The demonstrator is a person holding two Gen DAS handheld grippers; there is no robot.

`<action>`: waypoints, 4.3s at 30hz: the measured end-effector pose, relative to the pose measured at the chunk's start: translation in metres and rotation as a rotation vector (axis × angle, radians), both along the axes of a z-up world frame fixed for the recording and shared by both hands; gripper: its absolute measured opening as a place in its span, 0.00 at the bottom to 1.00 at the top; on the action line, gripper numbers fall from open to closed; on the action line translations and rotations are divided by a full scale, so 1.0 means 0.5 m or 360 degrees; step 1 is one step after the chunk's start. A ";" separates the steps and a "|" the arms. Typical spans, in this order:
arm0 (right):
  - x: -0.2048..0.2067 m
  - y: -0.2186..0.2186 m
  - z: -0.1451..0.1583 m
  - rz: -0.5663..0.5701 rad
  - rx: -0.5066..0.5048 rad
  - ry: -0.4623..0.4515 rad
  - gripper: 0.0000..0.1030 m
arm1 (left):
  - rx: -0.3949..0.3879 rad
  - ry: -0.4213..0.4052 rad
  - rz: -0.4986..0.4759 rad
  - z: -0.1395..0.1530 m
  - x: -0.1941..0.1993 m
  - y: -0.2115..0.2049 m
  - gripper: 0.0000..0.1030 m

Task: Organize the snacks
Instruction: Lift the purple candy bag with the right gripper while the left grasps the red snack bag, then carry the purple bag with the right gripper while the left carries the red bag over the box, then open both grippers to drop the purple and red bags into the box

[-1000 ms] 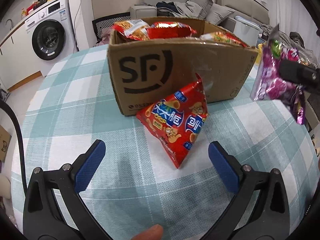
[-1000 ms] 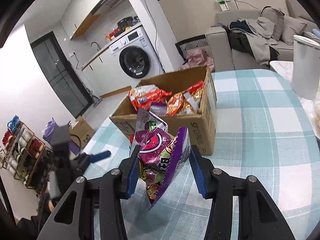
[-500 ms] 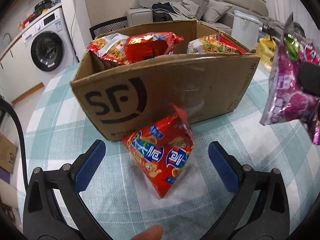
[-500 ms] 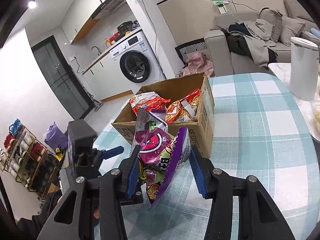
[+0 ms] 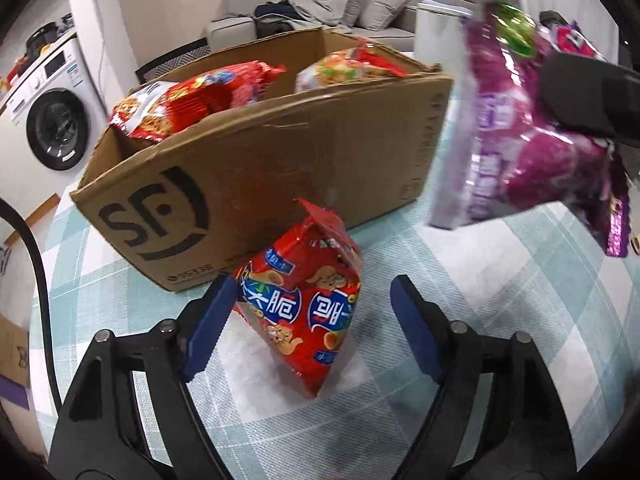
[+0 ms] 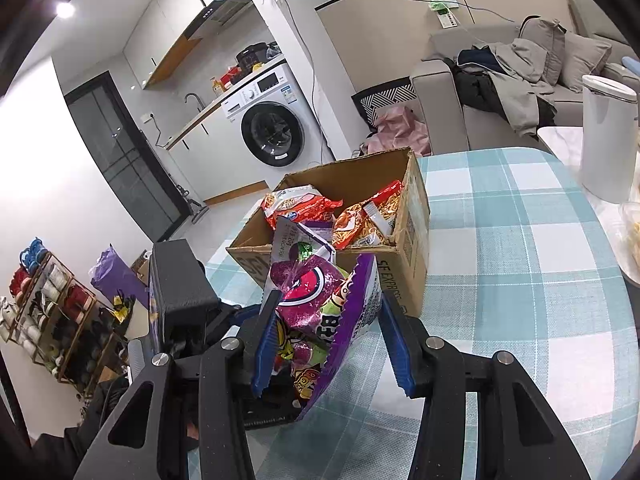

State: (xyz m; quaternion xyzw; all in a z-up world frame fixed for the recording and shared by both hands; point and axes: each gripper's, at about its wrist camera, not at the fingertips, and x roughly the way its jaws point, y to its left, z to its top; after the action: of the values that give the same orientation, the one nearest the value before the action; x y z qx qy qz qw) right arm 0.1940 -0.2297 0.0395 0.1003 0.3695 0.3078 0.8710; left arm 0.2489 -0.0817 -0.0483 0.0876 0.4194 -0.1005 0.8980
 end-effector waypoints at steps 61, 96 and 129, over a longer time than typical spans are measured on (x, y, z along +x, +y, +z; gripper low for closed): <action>0.057 0.002 0.049 -0.0245 0.0108 -0.0125 0.46 | -0.0357 -0.0453 0.0204 0.296 -0.045 0.217 0.40; 0.217 0.090 0.032 -0.0439 0.0021 -0.0065 0.46 | -0.0243 -0.0423 0.0308 0.224 0.142 0.206 0.40; 0.277 0.169 -0.023 -0.0268 -0.0144 -0.0052 0.50 | -0.0212 -0.0421 0.0311 0.179 0.145 0.199 0.40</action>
State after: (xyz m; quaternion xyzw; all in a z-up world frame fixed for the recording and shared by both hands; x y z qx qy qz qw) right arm 0.3326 -0.1453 0.0278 0.0864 0.3590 0.2181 0.9034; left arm 0.3213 0.0179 0.0413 -0.0007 0.2966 -0.0277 0.9546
